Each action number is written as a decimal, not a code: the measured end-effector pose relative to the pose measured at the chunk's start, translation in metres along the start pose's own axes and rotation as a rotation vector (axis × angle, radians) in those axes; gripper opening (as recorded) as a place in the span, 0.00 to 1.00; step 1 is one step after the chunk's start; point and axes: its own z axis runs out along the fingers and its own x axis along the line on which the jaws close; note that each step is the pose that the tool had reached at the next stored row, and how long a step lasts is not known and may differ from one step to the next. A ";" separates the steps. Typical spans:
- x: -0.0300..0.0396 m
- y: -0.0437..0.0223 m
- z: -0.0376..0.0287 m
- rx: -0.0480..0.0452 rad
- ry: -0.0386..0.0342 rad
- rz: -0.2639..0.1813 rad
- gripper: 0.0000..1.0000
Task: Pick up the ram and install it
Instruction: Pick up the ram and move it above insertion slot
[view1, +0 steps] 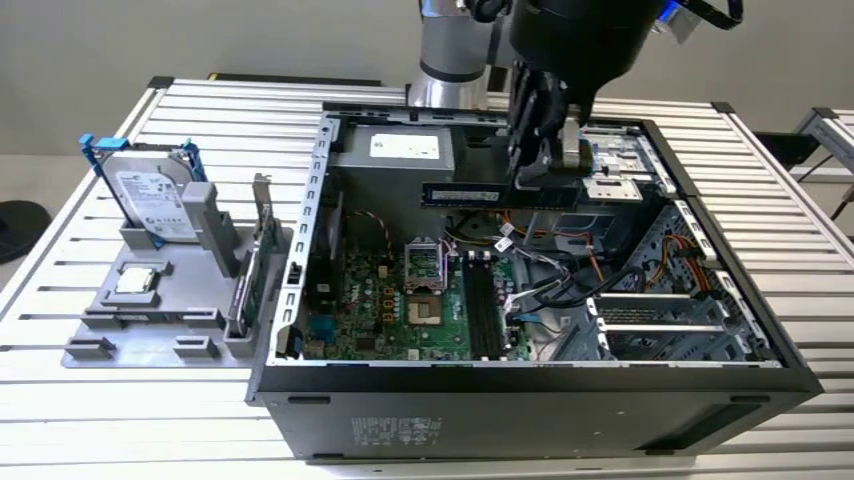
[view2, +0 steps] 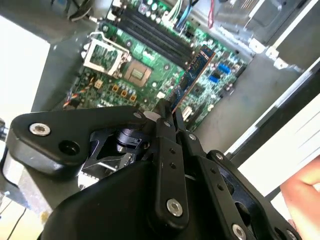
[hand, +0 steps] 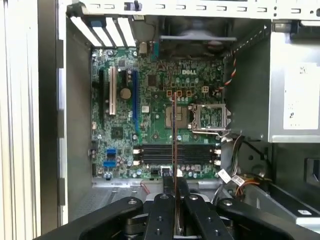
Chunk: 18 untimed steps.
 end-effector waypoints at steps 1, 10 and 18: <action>-0.0002 -0.0044 -0.0001 -0.0002 0.0000 0.000 0.00; -0.0007 -0.0103 0.0000 0.0004 -0.0012 0.065 0.00; -0.0007 -0.0076 0.0006 0.0044 -0.0050 0.211 0.00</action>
